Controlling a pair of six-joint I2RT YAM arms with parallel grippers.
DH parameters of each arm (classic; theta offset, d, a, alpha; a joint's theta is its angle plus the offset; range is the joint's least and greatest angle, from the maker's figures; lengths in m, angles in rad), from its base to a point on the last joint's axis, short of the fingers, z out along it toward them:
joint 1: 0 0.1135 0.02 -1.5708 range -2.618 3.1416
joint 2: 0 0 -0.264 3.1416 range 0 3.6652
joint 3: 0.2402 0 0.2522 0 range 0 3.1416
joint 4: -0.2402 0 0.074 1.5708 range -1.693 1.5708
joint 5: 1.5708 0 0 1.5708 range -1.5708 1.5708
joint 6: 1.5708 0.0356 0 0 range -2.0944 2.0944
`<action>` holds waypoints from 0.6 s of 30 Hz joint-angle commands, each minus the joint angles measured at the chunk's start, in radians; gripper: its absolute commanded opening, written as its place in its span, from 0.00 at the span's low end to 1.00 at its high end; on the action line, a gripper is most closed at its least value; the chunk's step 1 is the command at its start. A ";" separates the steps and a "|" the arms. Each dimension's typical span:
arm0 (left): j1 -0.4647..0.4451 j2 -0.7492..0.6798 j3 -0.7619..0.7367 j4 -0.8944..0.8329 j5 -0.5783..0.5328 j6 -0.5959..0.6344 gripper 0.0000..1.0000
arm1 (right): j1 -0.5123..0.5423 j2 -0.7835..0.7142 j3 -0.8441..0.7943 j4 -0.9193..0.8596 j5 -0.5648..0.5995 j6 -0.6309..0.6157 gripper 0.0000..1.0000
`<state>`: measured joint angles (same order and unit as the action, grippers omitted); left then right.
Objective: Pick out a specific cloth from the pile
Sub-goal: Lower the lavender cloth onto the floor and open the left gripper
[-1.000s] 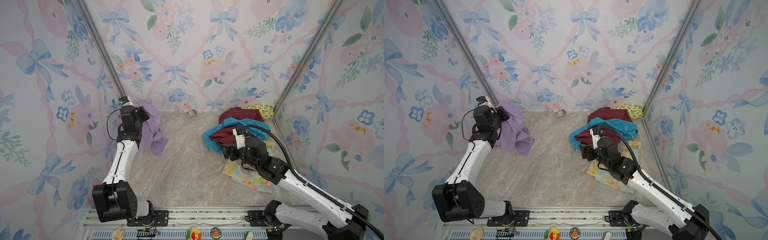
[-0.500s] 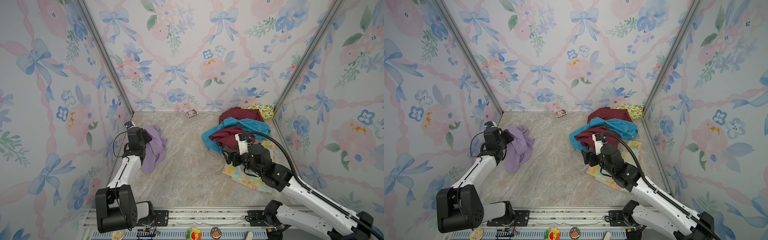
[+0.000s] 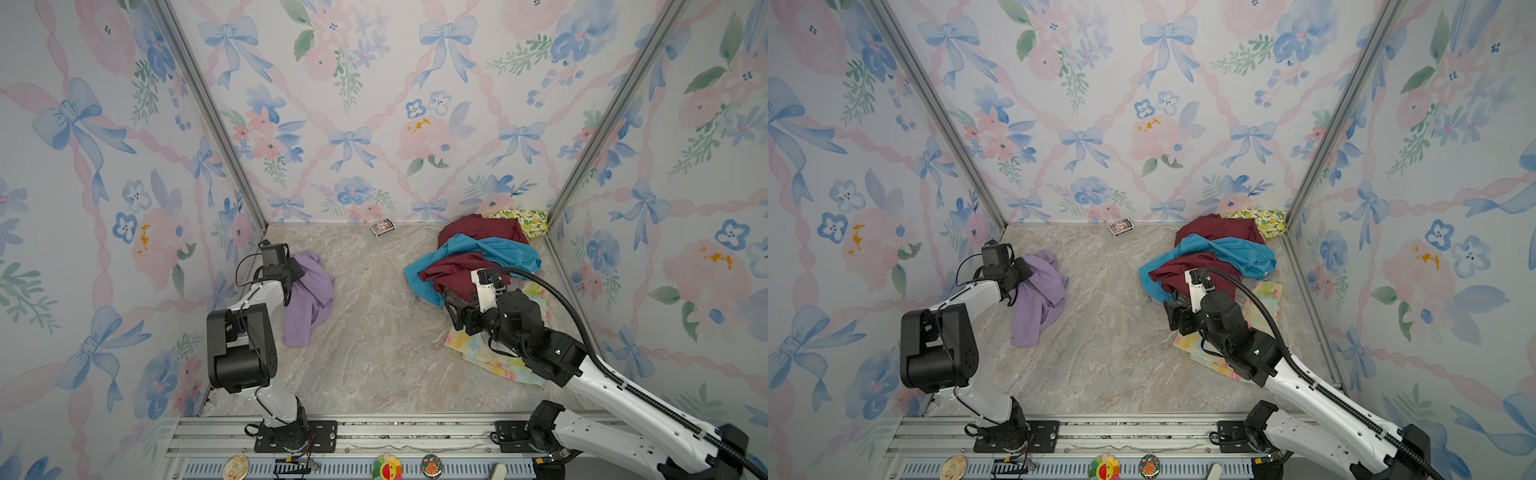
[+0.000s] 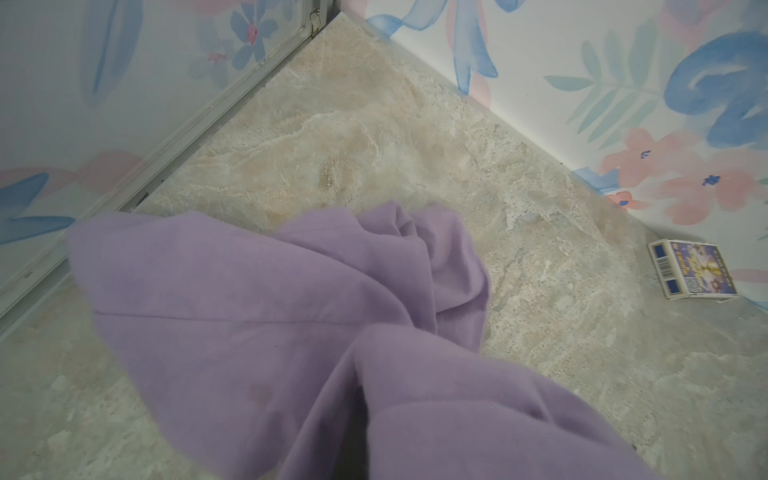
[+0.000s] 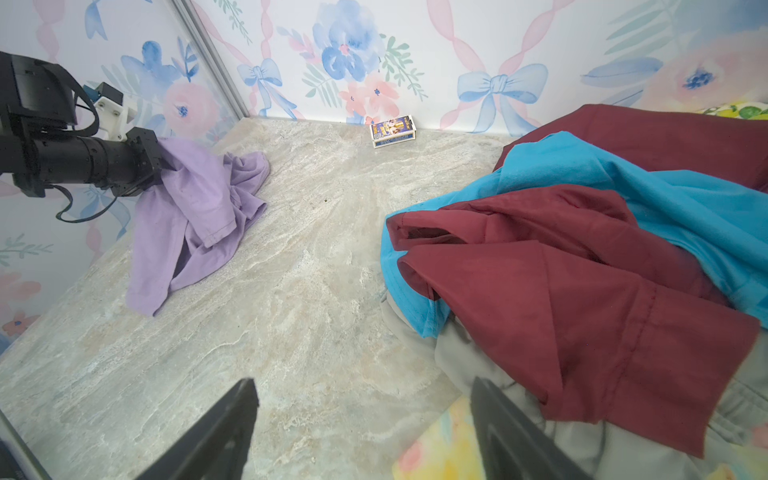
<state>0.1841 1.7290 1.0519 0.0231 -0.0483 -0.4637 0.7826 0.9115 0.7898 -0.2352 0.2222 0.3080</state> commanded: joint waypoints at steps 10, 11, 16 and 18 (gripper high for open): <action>0.012 0.263 0.113 -0.198 -0.070 0.135 0.00 | 0.013 0.098 0.008 0.038 0.026 -0.033 0.84; 0.014 0.278 0.114 -0.202 -0.073 0.138 0.00 | 0.012 0.107 0.008 0.045 0.022 -0.034 0.84; 0.014 0.308 0.114 -0.200 -0.084 0.152 0.00 | 0.011 0.144 0.018 0.057 0.003 -0.039 0.84; 0.014 0.304 0.118 -0.201 -0.091 0.153 0.00 | 0.010 0.152 0.021 0.058 -0.001 -0.040 0.85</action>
<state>0.1905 1.9610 1.1942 -0.0731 -0.1112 -0.3401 0.7830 1.0542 0.7898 -0.2035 0.2321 0.2832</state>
